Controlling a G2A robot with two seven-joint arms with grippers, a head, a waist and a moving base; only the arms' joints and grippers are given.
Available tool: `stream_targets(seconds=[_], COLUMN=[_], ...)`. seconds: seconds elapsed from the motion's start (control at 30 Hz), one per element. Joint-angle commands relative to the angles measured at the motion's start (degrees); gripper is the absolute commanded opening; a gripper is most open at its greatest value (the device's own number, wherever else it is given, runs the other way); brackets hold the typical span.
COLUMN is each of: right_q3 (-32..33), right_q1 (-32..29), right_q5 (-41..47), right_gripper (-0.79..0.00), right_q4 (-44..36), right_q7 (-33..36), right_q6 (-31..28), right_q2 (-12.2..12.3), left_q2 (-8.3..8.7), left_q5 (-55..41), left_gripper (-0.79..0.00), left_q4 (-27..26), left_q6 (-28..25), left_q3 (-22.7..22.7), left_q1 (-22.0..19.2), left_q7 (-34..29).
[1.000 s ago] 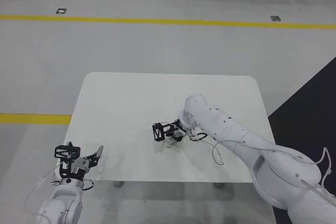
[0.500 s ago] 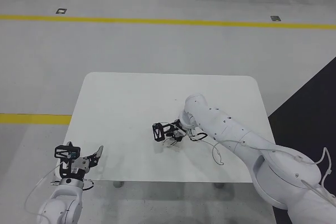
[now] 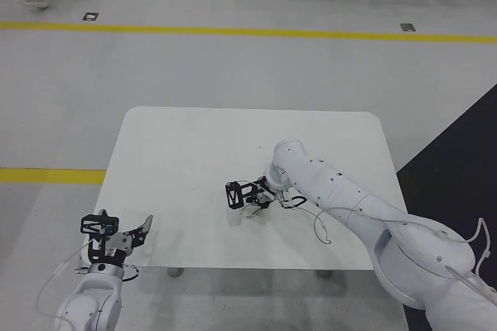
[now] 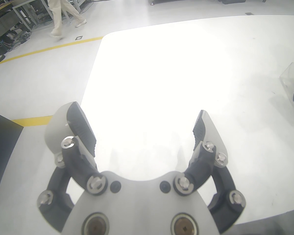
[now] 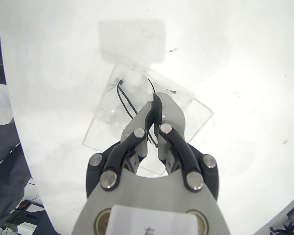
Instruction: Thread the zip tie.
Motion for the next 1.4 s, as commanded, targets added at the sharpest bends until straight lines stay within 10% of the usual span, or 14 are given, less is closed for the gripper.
stream_targets(seconds=[0.0,0.77,1.37], right_q3=[0.00,0.20,0.00], right_q1=[0.01,-1.08,-1.47], right_q5=[0.08,-1.30,-10.02], right_gripper=[-0.785,-0.785,-0.785], right_q4=[-0.03,-0.60,-6.19], right_q7=[0.07,-0.96,-12.00], right_q6=[0.00,1.25,0.00], right_q2=[0.01,0.26,5.94], left_q2=[0.00,0.00,0.00], left_q5=[0.00,0.00,0.00], left_gripper=[0.000,0.000,0.000], left_q4=[0.00,0.00,0.00], left_q6=[0.00,0.00,0.00], left_q3=[0.00,0.00,0.00], left_q1=[0.00,0.00,0.00], left_q7=[0.00,0.00,0.00])
